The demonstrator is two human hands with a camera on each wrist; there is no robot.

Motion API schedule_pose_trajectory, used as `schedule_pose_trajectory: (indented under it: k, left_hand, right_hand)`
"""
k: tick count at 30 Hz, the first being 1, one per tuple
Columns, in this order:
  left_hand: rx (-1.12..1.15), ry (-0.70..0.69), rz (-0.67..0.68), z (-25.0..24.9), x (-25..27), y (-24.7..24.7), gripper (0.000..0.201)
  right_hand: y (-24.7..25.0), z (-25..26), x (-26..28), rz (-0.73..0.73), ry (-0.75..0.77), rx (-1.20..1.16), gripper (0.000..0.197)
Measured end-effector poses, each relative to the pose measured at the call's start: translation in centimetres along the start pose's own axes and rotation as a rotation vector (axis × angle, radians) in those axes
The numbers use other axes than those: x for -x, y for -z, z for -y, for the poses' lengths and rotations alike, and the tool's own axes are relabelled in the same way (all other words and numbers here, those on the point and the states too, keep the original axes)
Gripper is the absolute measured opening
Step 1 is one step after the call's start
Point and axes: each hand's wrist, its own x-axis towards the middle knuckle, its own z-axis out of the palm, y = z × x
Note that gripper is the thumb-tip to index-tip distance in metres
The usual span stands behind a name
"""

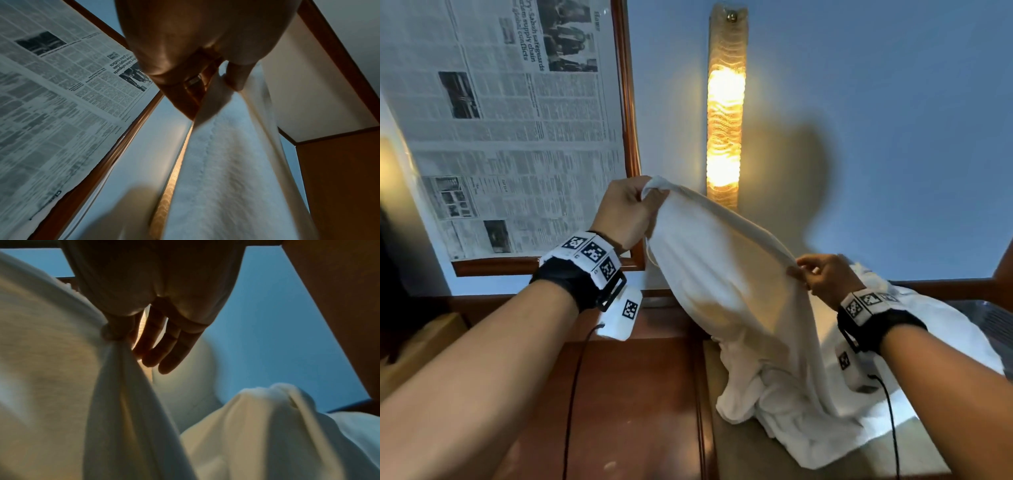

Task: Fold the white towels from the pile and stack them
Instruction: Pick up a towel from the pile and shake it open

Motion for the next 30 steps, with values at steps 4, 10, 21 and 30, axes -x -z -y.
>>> schedule_pose_trajectory:
  k: [4, 10, 21, 30]
  left_hand:
    - [-0.097, -0.026, -0.008, 0.2, 1.1, 0.4, 0.032]
    - [-0.295, -0.104, 0.221, -1.0, 4.2, -0.1, 0.027]
    - [-0.161, 0.008, 0.034, -0.7, 12.9, 16.2, 0.039]
    - [-0.012, -0.013, 0.131, -1.1, 19.4, 20.0, 0.030]
  right_hand:
    - [-0.9, 0.2, 1.3, 0.002, -0.021, -0.037, 0.012]
    - [-3.7, 16.4, 4.0, 0.037, 0.420, -0.146, 0.016]
    - [-9.8, 17.0, 10.9, 0.129, 0.167, 0.192, 0.033]
    - [-9.2, 26.1, 16.2, -0.142, 0.207, -0.021, 0.024]
